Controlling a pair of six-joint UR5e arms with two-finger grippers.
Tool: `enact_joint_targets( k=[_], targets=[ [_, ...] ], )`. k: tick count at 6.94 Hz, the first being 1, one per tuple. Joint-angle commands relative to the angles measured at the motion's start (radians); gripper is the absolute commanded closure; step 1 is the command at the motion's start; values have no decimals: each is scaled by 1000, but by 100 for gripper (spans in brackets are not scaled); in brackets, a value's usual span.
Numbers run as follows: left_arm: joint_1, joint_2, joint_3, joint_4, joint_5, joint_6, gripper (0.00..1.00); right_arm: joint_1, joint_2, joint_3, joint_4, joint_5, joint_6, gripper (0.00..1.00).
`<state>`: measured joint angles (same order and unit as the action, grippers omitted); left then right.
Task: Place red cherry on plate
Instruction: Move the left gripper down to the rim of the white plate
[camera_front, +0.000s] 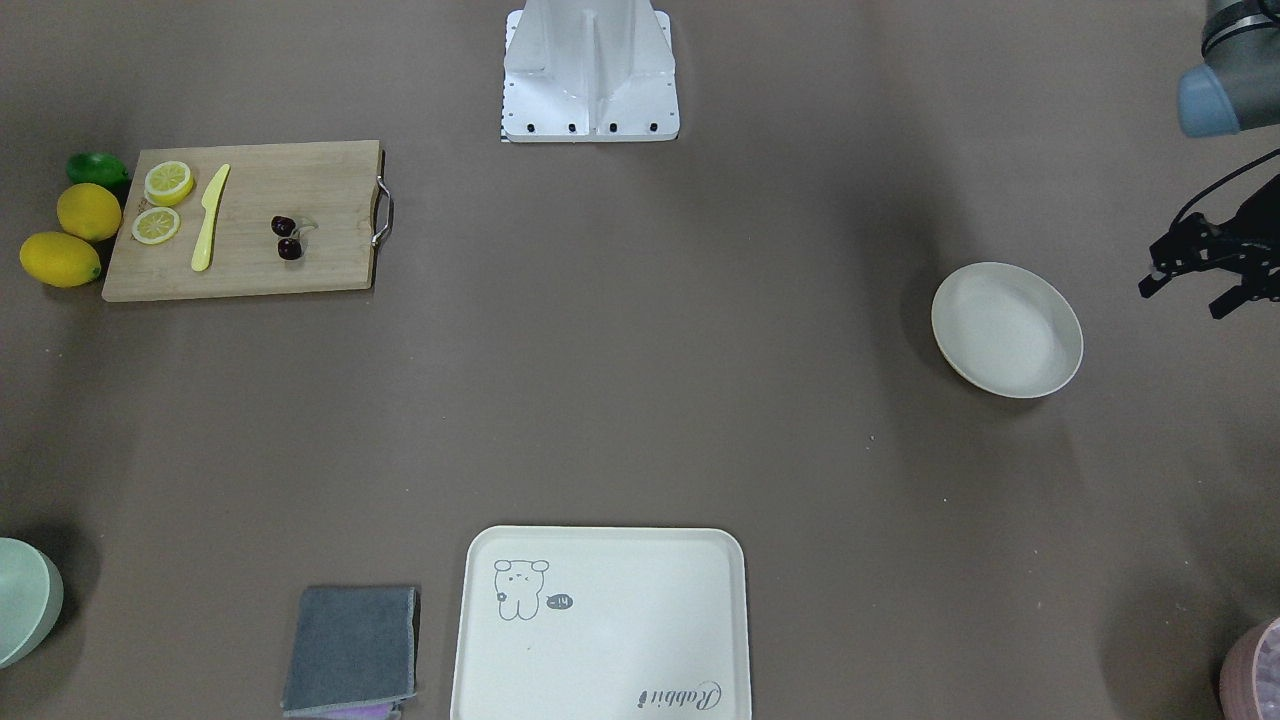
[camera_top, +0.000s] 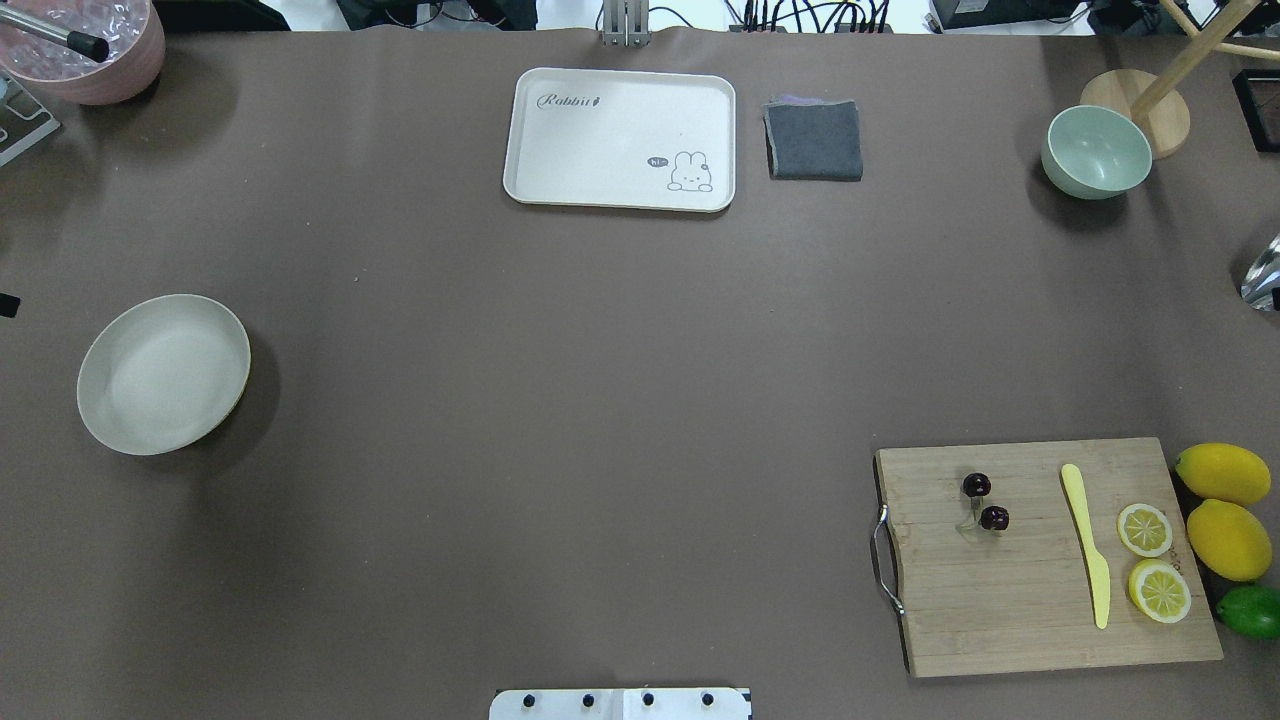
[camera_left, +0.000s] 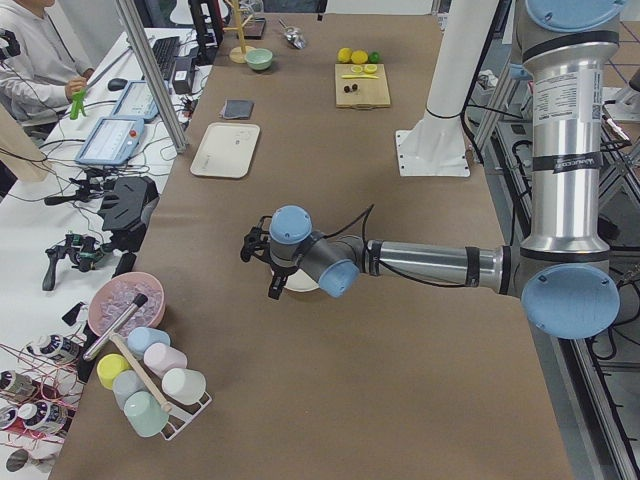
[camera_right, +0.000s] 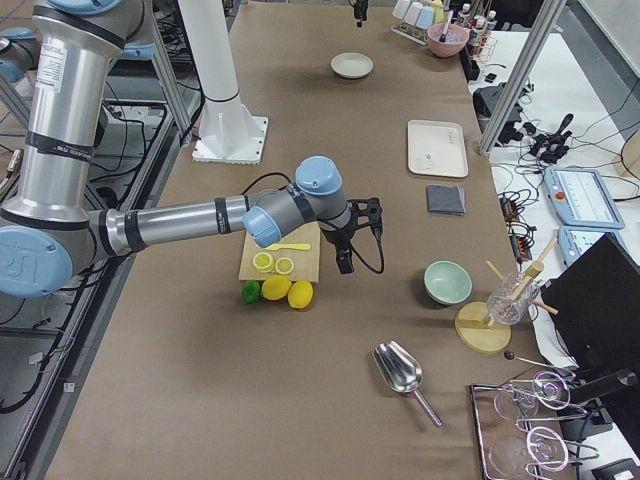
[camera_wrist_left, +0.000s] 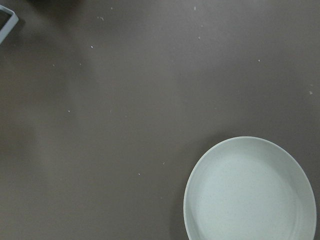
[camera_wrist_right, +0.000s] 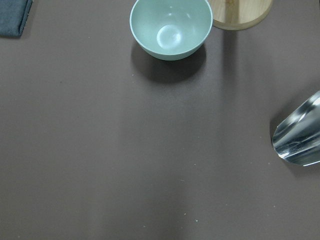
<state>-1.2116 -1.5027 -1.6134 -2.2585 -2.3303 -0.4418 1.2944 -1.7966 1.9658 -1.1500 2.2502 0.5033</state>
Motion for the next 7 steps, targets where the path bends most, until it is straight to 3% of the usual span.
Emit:
enact_joint_targets(
  k=[1,2,3,5,6,7],
  targets=[
    [153,-65,215,-287,46,-194,8,-35,8,-7,6,-9,3,0],
    [185,-76,263,-373,77,-262,13,-35,8,-7,7,-11,1,0],
    [207,-62,266,-398,100,-287,25,-35,8,-7,7,-11,1,0],
    [207,-42,265,-409,98,-291,85,-35,5,-5,13,-11,1,0],
    [207,-37,267,-427,98,-291,100,-35,2,-7,25,-12,1,0],
    [208,-36,256,-429,92,-293,100,-35,0,-8,26,-14,1,0]
  ],
)
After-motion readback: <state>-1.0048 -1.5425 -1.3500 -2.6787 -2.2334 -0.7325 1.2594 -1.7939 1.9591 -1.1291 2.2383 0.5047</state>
